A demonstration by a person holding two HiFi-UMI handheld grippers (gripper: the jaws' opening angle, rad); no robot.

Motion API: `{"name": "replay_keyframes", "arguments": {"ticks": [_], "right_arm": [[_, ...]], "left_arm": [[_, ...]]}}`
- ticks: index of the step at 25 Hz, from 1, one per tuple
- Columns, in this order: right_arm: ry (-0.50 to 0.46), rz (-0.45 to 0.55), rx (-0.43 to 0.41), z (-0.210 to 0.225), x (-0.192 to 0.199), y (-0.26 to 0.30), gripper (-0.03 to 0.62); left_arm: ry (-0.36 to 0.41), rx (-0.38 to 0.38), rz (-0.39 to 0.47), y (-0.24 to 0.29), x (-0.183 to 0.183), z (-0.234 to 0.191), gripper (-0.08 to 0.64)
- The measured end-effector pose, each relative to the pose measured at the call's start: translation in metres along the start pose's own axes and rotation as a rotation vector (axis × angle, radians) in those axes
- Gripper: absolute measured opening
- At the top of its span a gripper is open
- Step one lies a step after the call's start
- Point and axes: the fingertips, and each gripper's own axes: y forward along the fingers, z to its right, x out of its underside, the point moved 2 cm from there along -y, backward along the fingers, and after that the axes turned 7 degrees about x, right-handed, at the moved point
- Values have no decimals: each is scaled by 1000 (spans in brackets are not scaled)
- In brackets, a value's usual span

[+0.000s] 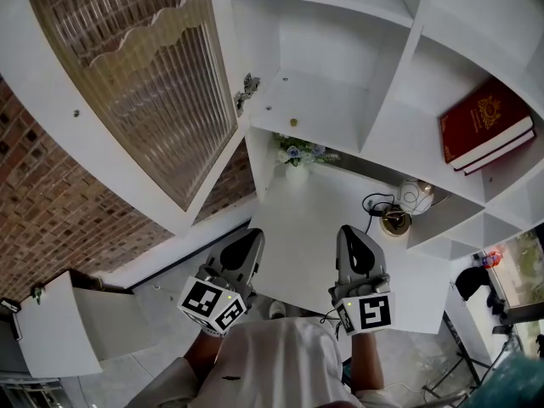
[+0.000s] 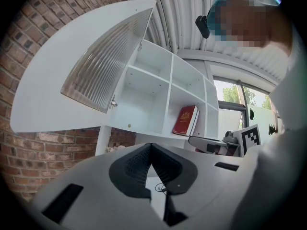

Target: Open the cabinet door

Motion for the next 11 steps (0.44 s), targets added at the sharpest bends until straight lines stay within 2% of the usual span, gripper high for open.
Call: {"name": "replay_keyframes", "arguments": {"ticks": [11], "right_arm": [[19, -4, 7, 4, 6, 4, 0]], "left_arm": [[-14, -10, -13, 3, 6, -7, 9]]}}
